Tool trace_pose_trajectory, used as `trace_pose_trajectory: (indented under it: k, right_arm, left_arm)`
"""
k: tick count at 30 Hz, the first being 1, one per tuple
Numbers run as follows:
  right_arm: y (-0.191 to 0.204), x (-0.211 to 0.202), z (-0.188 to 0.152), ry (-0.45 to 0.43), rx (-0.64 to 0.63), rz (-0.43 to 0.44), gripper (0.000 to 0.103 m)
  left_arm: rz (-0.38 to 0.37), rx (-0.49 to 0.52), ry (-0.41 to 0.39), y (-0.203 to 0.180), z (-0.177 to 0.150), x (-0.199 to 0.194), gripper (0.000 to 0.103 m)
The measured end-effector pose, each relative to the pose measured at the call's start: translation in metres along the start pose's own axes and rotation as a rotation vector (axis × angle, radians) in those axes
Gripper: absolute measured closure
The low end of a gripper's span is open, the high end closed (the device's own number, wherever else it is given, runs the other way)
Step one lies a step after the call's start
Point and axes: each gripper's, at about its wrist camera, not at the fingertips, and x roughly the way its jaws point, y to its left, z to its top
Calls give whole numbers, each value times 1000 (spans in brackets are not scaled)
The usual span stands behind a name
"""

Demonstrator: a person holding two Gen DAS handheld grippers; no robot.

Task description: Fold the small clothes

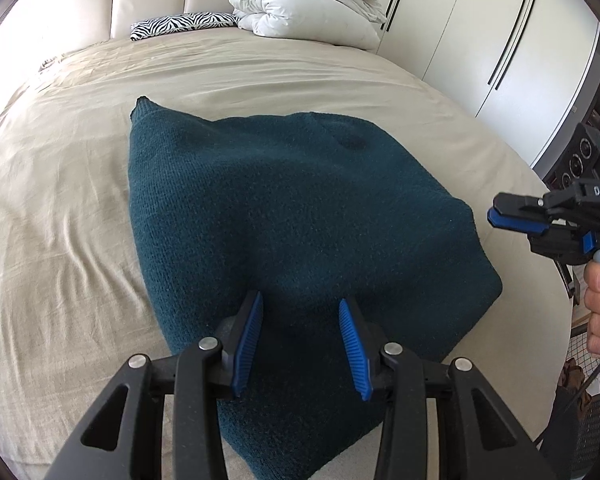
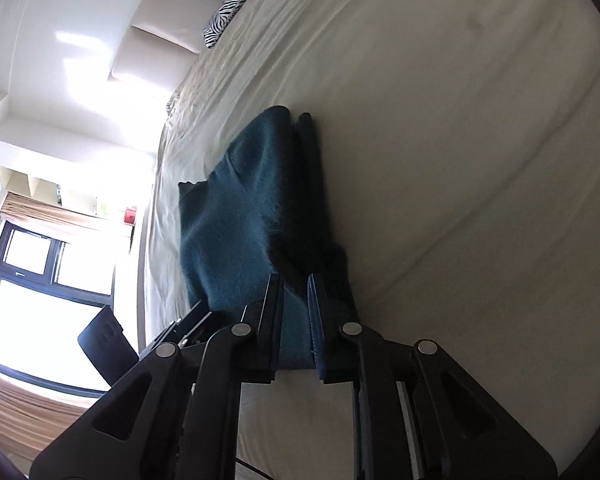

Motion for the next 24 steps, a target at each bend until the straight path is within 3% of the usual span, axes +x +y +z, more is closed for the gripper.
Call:
trace_pose_trajectory:
  k: [3, 6, 7, 8, 9, 13, 15, 18, 22, 24]
  right_arm:
    - [26, 22, 6, 46, -46, 71, 89]
    - [15, 43, 16, 87, -23, 51, 90]
    - [7, 49, 20, 97, -15, 19, 94]
    - [-7, 56, 17, 94, -1, -3, 99]
    - [-18, 58, 14, 82, 20, 41, 103]
    - [-42, 49, 2, 24, 36, 160, 103]
    - [-41, 37, -5, 6, 42, 147, 103]
    - [-18, 13, -20, -11, -16, 96, 95]
    - [14, 5, -35, 4, -115, 170, 92]
    - [10, 21, -44, 45, -122, 107, 83]
  left_arm:
    - [5, -2, 7, -1, 2, 1, 61]
    - [2, -1, 10, -1, 3, 2, 61]
    - [0, -2, 11, 0, 3, 3, 61]
    - [-3, -3, 10, 1, 3, 3, 61]
    - [-7, -4, 9, 2, 3, 3, 61]
    - [-10, -2, 6, 3, 2, 3, 61]
    - [-12, -6, 5, 4, 2, 3, 61]
    - [-7, -4, 3, 5, 1, 3, 61]
    - [4, -1, 2, 0, 1, 4, 61]
    - [-3, -4, 4, 0, 1, 4, 61]
